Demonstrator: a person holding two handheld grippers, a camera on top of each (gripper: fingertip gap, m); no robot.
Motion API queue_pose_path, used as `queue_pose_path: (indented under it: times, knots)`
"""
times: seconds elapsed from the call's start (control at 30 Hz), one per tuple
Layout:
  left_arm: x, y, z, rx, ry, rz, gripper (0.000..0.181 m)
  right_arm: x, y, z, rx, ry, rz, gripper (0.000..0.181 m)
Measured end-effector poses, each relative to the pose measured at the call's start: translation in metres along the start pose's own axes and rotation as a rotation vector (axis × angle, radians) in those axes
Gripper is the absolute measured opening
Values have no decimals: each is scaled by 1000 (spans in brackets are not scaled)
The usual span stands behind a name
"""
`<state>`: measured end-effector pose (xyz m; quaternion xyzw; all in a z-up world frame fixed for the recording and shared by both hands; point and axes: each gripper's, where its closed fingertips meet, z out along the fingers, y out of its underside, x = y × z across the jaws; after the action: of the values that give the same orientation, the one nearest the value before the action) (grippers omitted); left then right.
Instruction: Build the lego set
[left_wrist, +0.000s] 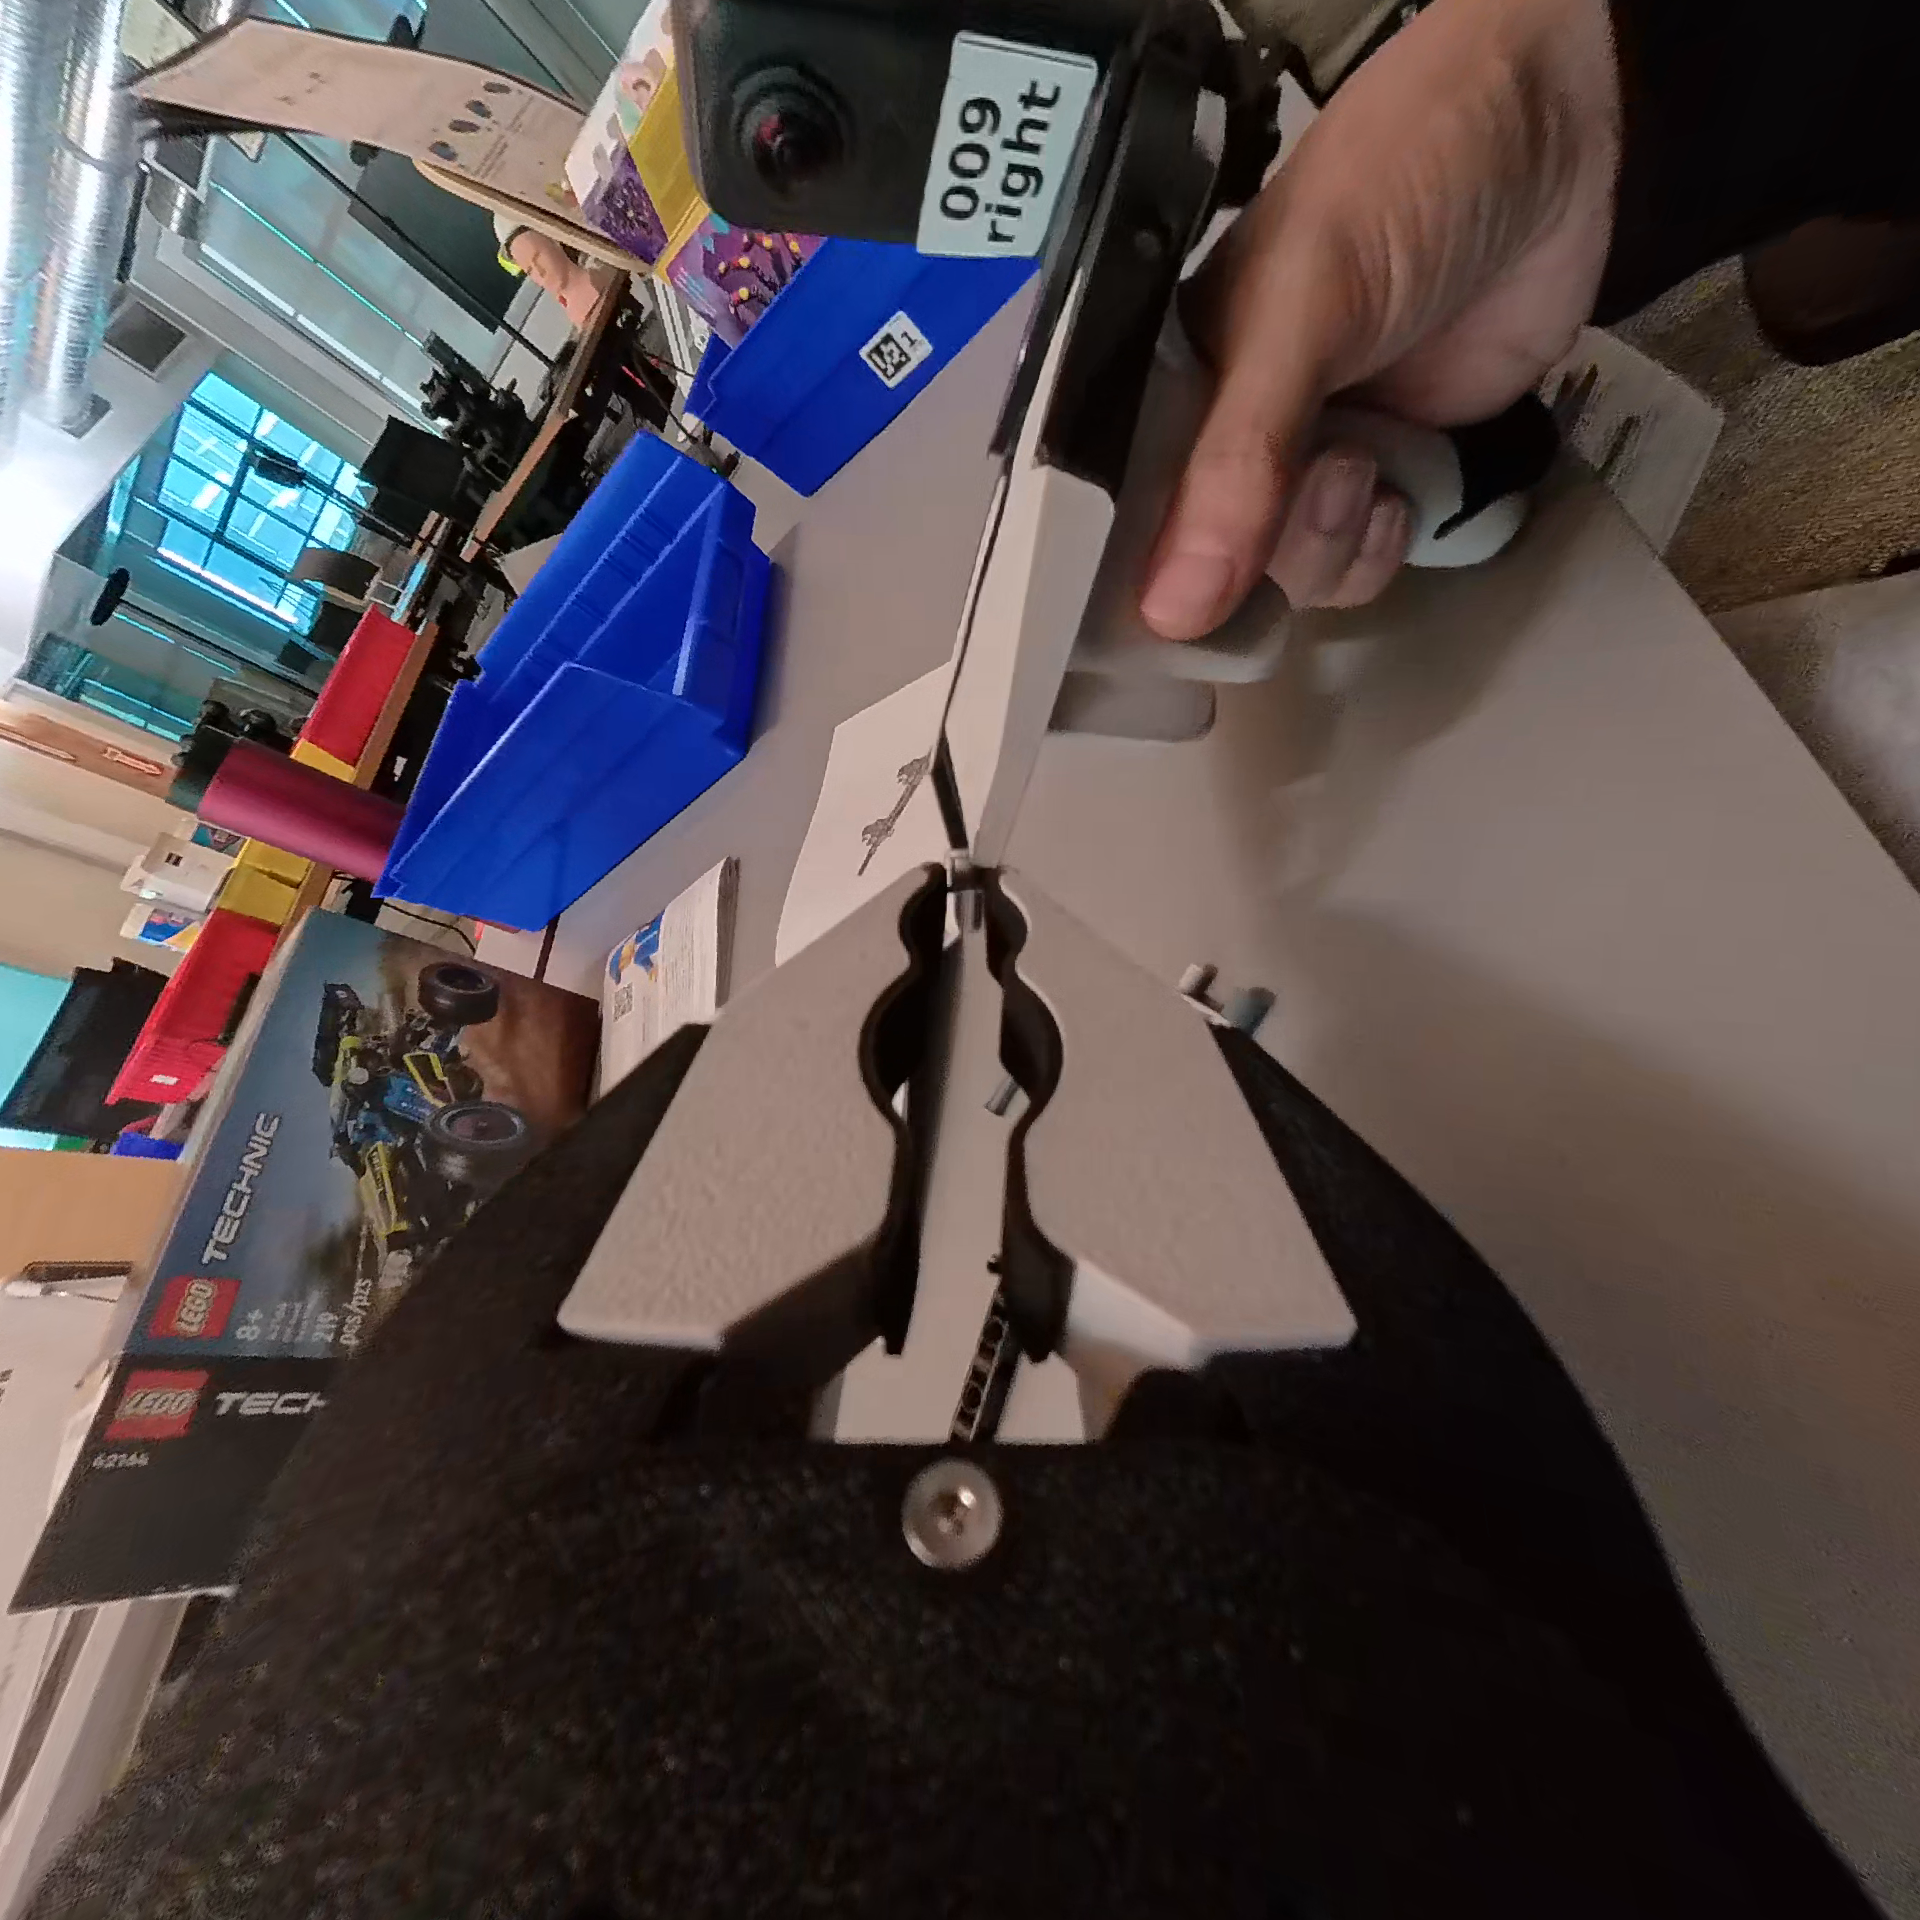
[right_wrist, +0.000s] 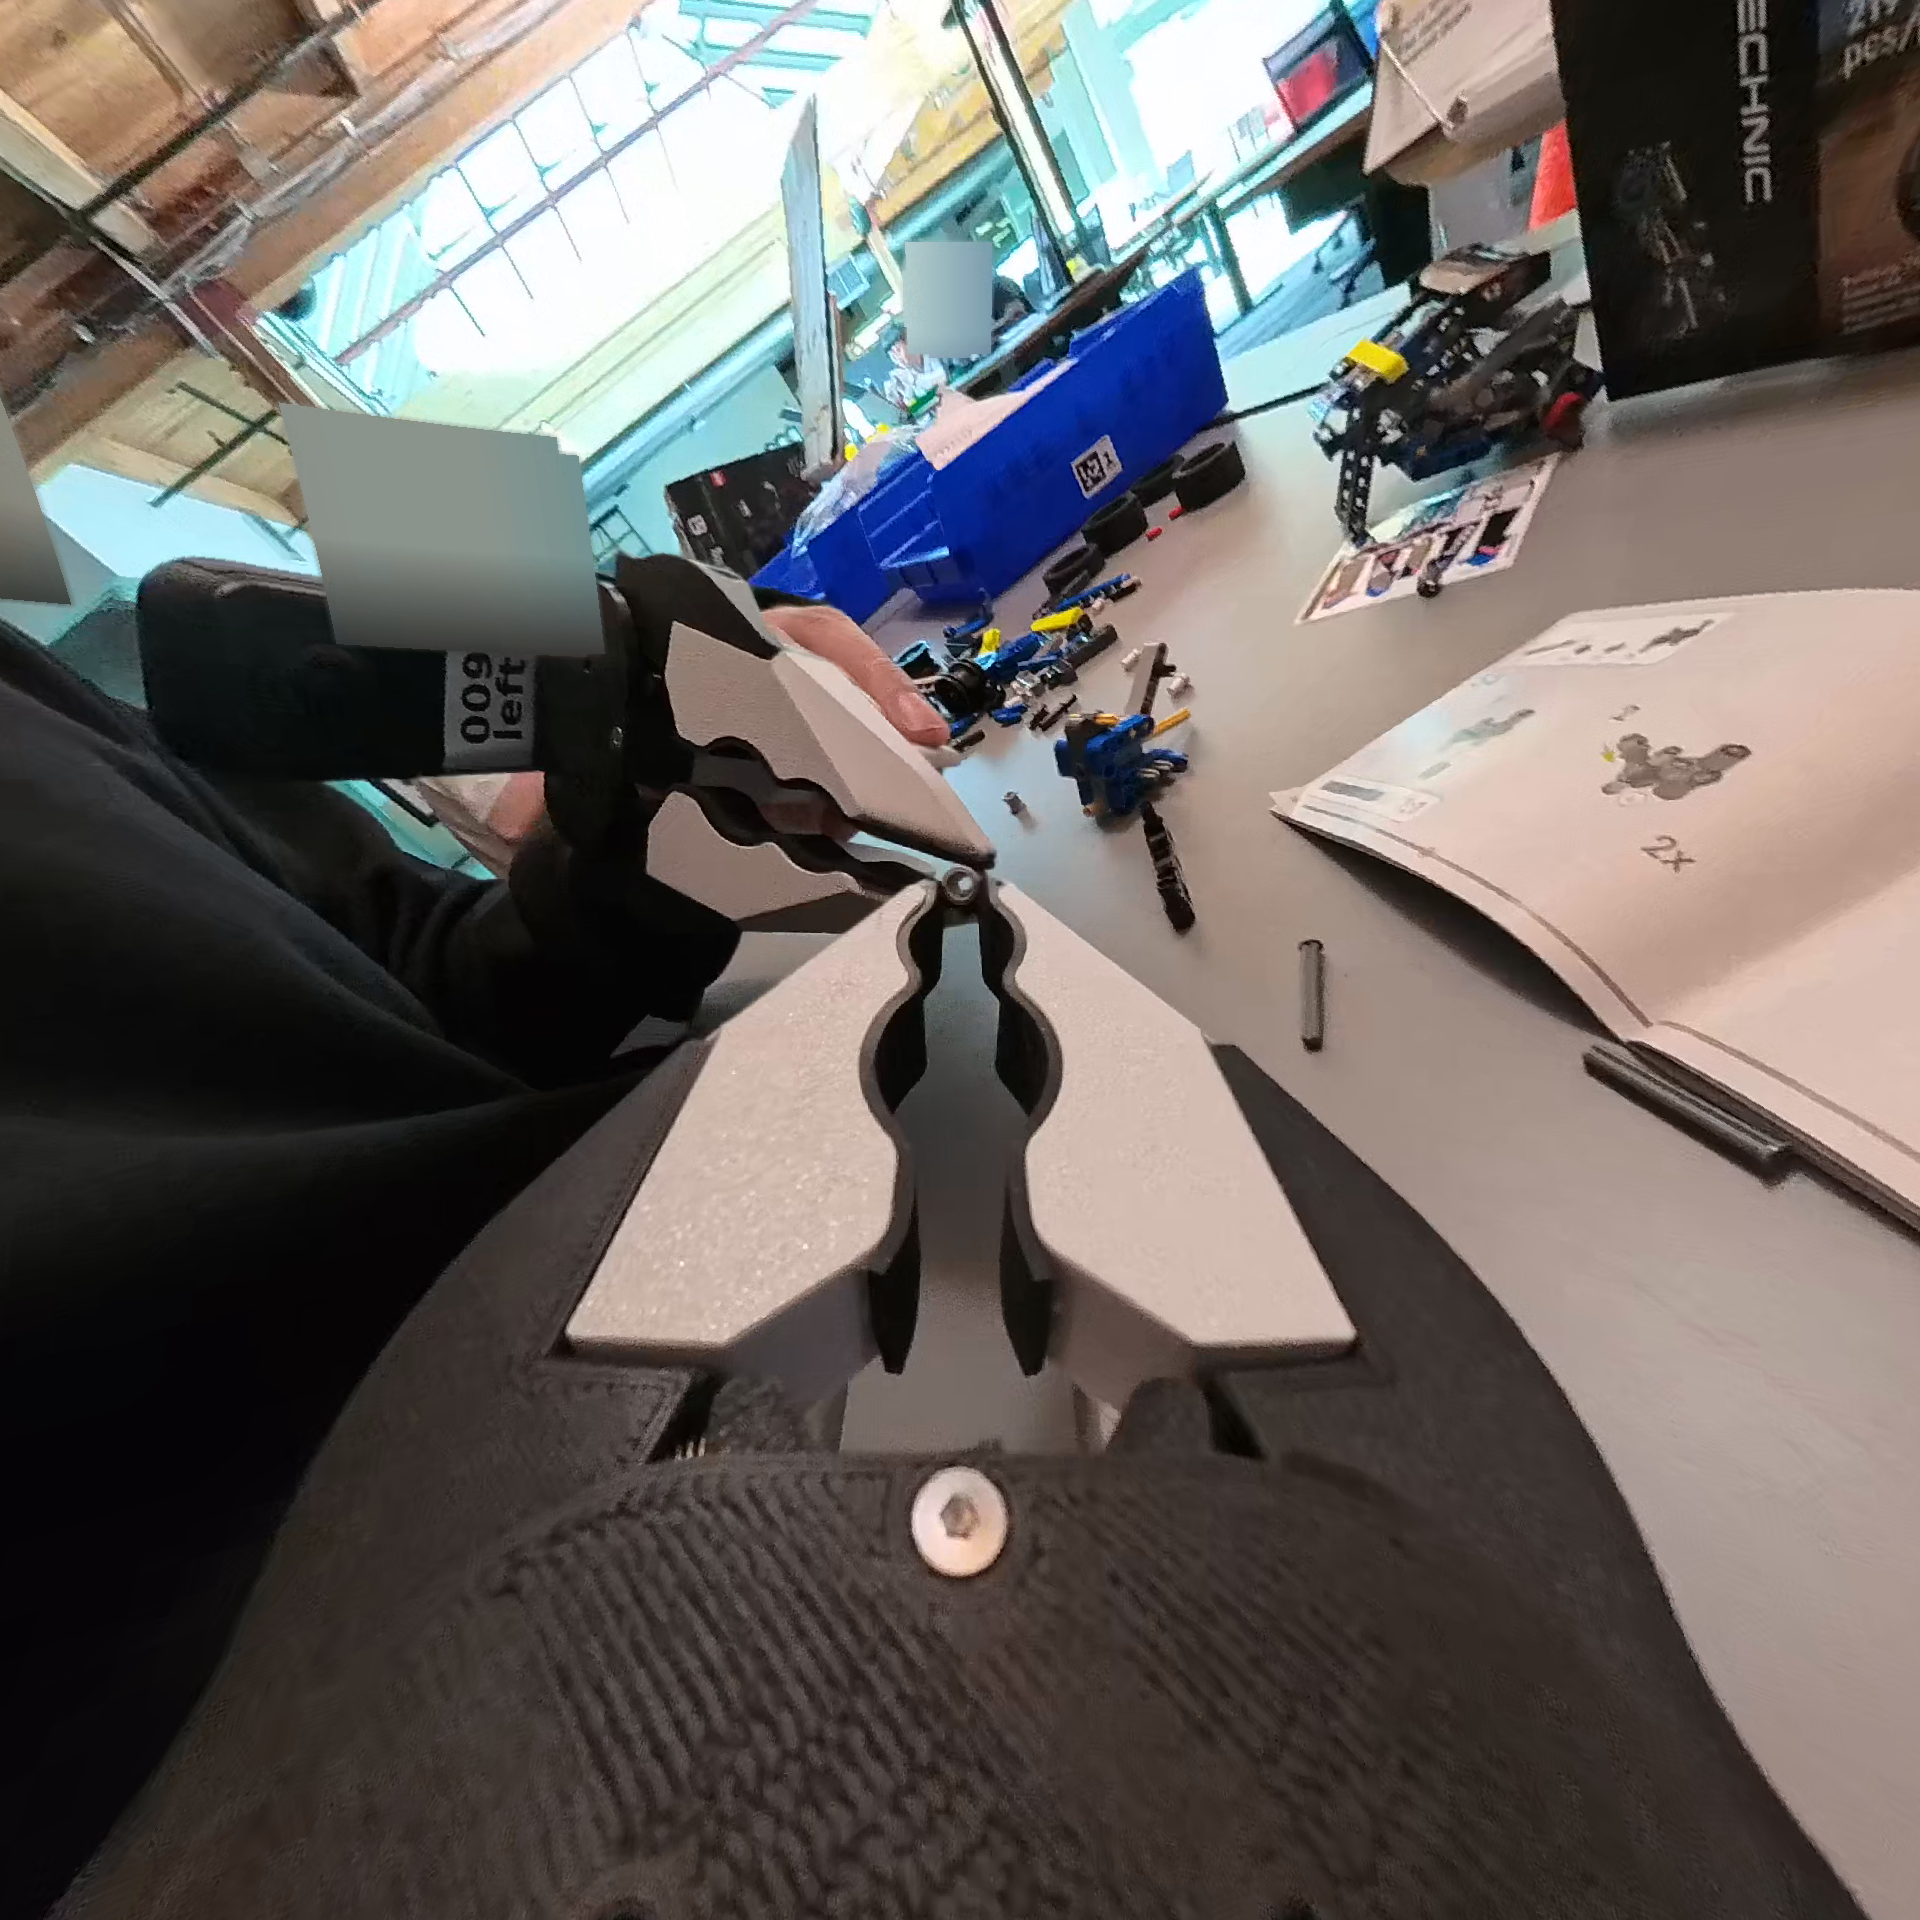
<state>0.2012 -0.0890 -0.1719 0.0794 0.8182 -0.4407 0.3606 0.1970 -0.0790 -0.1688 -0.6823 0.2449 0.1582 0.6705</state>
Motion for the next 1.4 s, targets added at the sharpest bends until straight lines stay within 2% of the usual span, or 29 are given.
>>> queue_pose_path:
  times: [0.17,0.27,0.4,0.47,0.63,0.8,0.87,1.0,1.07,1.13,1.2,1.33,1.4]
  knots:
    - [-1,4,10,18,3,-36,6,12,1,-6,-18,33,51,5]
    - [-4,3,15,41,53,-134,10,35,0,-23,-25,155,74,5]
    - [-6,28,36,-137,181,-352,12,70,-8,-55,8,332,100,5]
    - [-4,36,51,-194,241,-404,10,79,-14,-65,39,381,110,5]
    - [-1,47,85,-315,308,-453,8,82,-20,-75,120,364,171,5]
    - [5,58,100,-391,321,-518,6,82,-21,-87,170,359,220,5]
    - [11,63,101,-433,332,-554,4,83,-20,-89,159,365,220,5]
    - [20,58,96,-452,340,-631,2,82,-20,-92,179,351,241,5]
    - [29,49,92,-450,377,-674,7,82,-19,-95,176,353,251,5]
    - [37,32,88,-392,408,-710,11,82,-17,-97,172,361,246,5]
    - [37,28,83,-380,378,-696,11,80,-14,-98,153,367,247,5]
    - [37,41,69,-463,302,-625,10,76,-1,-98,103,388,257,5]
    - [39,45,69,-487,278,-604,10,79,12,-101,39,450,255,5]
